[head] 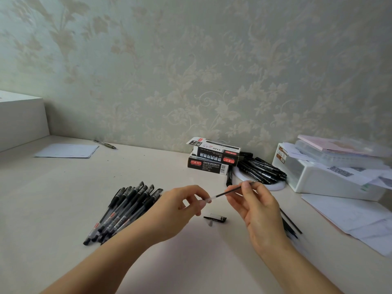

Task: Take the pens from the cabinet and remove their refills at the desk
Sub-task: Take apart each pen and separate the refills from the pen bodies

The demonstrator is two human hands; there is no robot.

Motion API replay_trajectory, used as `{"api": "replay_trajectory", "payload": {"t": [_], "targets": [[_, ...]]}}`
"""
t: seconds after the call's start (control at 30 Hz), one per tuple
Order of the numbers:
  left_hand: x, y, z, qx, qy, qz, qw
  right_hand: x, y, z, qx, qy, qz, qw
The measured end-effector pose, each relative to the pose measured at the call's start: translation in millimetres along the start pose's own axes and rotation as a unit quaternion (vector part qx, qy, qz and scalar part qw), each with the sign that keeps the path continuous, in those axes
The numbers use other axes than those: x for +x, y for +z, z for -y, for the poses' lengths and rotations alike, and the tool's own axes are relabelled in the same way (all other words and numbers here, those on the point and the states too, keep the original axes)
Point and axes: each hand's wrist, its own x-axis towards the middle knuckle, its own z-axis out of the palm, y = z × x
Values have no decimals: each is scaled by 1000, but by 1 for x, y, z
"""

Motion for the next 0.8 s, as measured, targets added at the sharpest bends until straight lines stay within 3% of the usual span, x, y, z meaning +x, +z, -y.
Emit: {"api": "replay_trajectory", "payload": {"t": [0.17,0.27,0.43,0.57,0.7,0.73,0.8], "targets": [[1,2,3,0,8,-2,1000,-9,7,-5,-240,0,105,965],[2,2,6,-4,5,-14,1000,-11,7,-5,-311,-15,139,940],[3,2,8,-3,0,-22,1000,-9,0,-8,-523,-145,151,826],[3,2,9,-3,1,-22,1000,-8,-1,-14,-574,-166,193,778],[2,0,9,20,1,-13,1000,-8,-2,-15,-592,-160,208,762],[1,0,10,29,2,-11,1000,-8,-2,-14,-579,-163,194,775],[1,-1,11,46,0,-4,999,-6,-1,-12,-499,-148,132,843]]}}
